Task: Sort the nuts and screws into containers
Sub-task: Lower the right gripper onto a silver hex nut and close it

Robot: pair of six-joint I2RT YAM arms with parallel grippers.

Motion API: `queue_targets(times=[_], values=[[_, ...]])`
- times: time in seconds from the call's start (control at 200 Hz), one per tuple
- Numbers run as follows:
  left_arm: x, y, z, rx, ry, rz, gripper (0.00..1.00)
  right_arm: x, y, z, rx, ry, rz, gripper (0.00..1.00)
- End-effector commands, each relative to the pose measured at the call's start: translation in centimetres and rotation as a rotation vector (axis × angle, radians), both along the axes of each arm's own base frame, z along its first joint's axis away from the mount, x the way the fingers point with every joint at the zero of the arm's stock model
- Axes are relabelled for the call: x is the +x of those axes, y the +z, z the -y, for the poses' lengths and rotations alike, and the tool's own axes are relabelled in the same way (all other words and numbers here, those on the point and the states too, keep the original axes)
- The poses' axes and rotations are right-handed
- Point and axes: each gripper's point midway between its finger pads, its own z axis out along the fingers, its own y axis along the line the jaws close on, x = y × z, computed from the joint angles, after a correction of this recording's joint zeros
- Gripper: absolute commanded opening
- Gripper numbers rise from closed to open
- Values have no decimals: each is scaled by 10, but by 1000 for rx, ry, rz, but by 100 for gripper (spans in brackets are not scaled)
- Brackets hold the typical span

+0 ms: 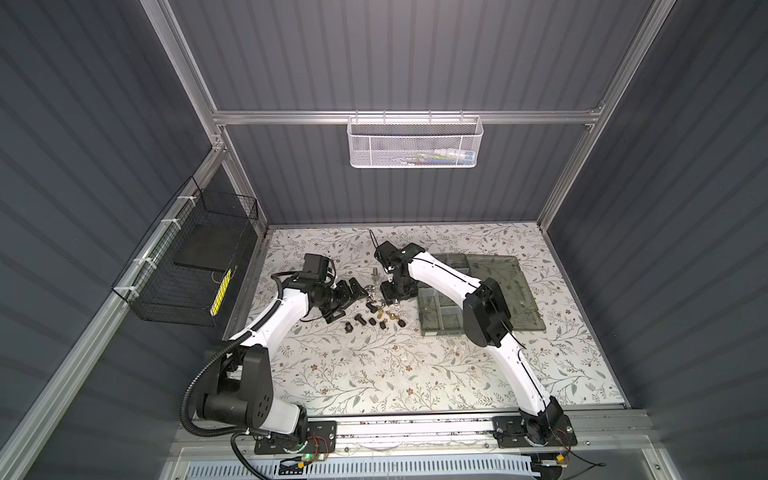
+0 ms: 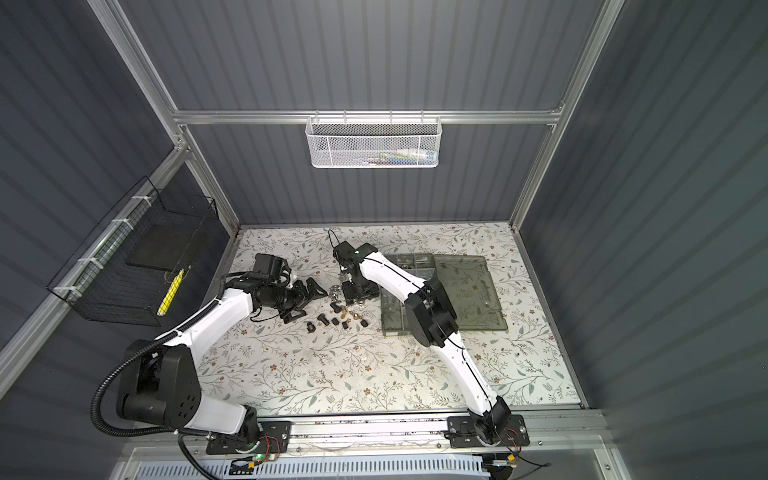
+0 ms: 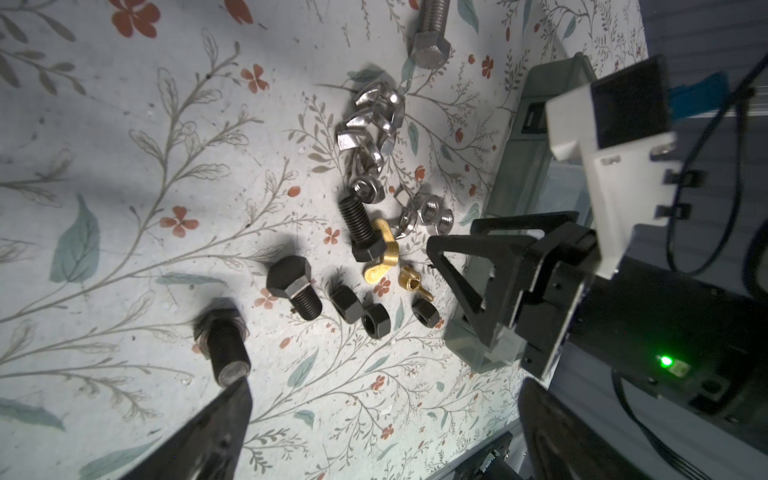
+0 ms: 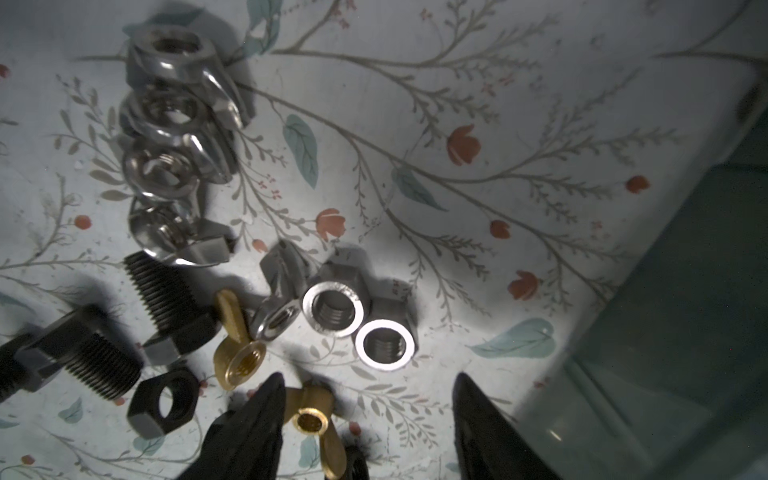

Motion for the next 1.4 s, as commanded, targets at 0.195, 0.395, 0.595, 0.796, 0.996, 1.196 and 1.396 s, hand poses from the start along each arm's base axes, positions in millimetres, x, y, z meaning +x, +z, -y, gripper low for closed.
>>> queue_targets(times=[0.195,0.395,0.595,0.796,0.996,1.196,1.396], values=[[0,4,-3,-8,-32,-4,100,13,-14,14,-40,1,-8,50],[1,5,-3,3,-53,3,100,14,-22,12,-39,6,-10,46],[4,5,-2,-9,-54,5,100,10,-28,6,-32,18,-27,41],[6,5,-2,-5,-60,6,100,2,-35,4,-39,23,-46,37],[6,4,-2,-9,-64,5,100,-9,-42,6,-87,48,-45,35],[6,1,1,-36,-51,1,100,-13,-45,14,-127,56,-42,31],[10,5,3,-64,-26,15,100,-8,-31,12,-112,47,-14,23]])
